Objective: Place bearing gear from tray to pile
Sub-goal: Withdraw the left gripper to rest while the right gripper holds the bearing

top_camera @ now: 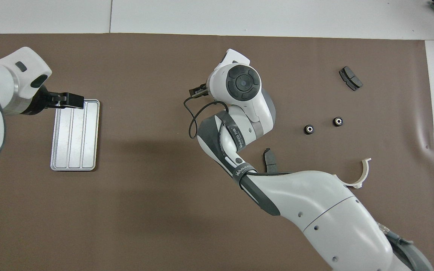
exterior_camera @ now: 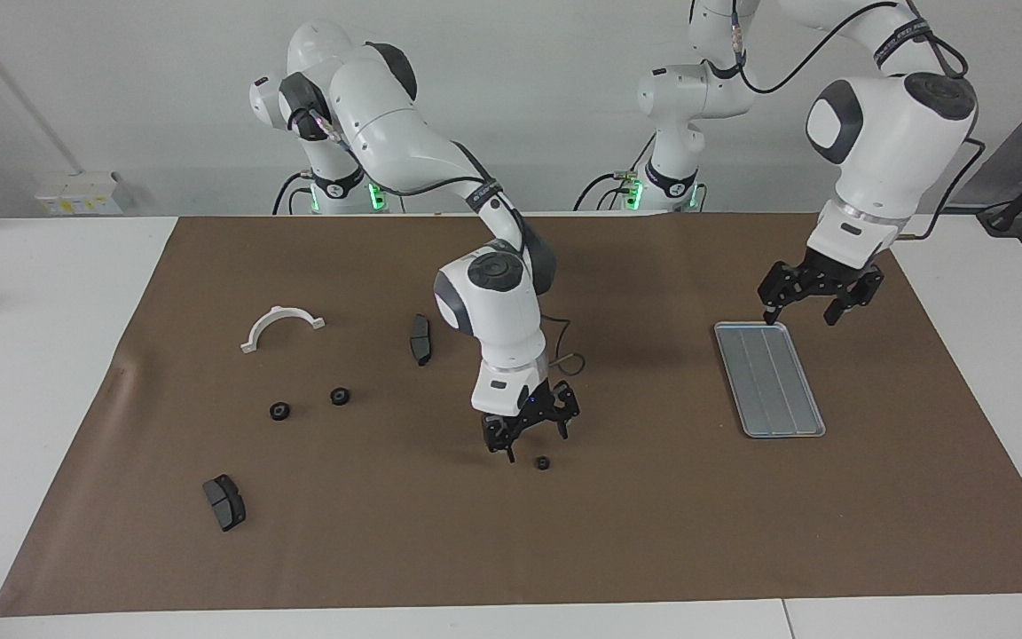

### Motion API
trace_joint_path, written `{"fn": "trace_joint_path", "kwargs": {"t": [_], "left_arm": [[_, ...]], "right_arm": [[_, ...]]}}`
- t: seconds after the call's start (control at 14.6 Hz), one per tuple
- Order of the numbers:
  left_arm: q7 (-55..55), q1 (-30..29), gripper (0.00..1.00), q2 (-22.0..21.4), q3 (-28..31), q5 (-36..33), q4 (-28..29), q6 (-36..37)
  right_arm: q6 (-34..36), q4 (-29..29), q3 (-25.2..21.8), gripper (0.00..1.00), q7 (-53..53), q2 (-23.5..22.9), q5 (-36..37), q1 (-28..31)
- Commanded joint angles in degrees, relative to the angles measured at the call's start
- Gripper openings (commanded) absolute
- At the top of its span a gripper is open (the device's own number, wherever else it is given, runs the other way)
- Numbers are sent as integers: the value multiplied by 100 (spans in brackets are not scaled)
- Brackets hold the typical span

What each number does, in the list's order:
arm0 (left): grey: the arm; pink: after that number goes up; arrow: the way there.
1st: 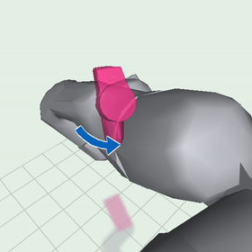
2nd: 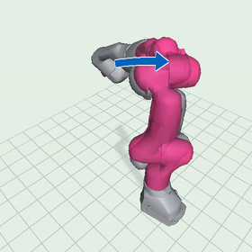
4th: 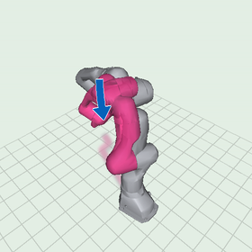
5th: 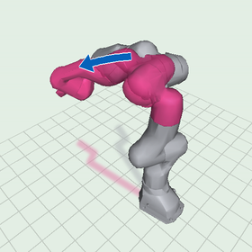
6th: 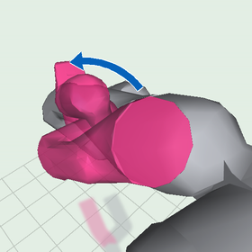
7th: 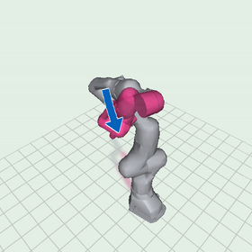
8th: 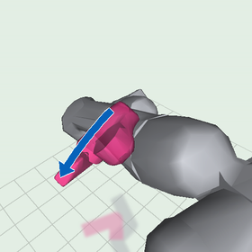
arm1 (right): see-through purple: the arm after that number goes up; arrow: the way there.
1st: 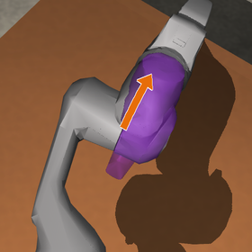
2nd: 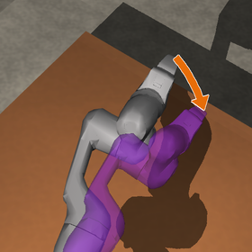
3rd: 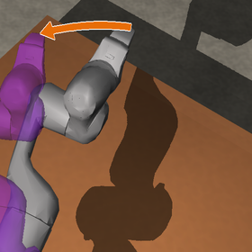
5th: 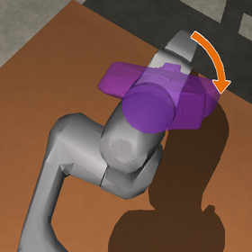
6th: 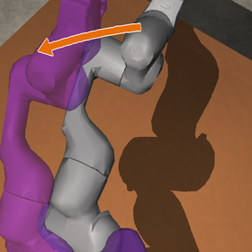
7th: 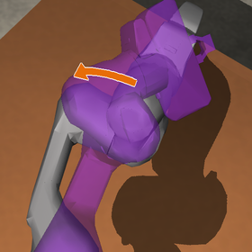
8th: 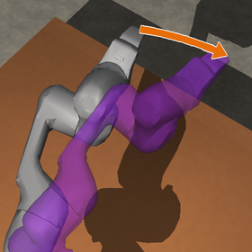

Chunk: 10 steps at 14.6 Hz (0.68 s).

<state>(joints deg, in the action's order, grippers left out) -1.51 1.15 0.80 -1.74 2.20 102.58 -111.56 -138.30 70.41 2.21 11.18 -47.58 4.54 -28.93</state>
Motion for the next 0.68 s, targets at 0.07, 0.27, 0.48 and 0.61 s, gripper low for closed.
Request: {"fn": "trace_joint_path", "kwargs": {"t": [0.07,0.27,0.48,0.61], "left_arm": [[-243,-133,100,-36,-37,0,-712,1037],[-534,-230,100,-28,-28,-26,-1002,1434],[-526,-238,100,-1,-37,-36,-1336,1848],[-552,-239,100,-167,-28,-35,-1145,2041]], "right_arm": [[-136,-221,-36,88,209,-312,275,-95],[-250,-239,-54,63,226,-357,381,-95],[-250,-239,-54,52,244,-357,381,-113],[-408,-230,-54,49,253,-392,390,-113]]}}
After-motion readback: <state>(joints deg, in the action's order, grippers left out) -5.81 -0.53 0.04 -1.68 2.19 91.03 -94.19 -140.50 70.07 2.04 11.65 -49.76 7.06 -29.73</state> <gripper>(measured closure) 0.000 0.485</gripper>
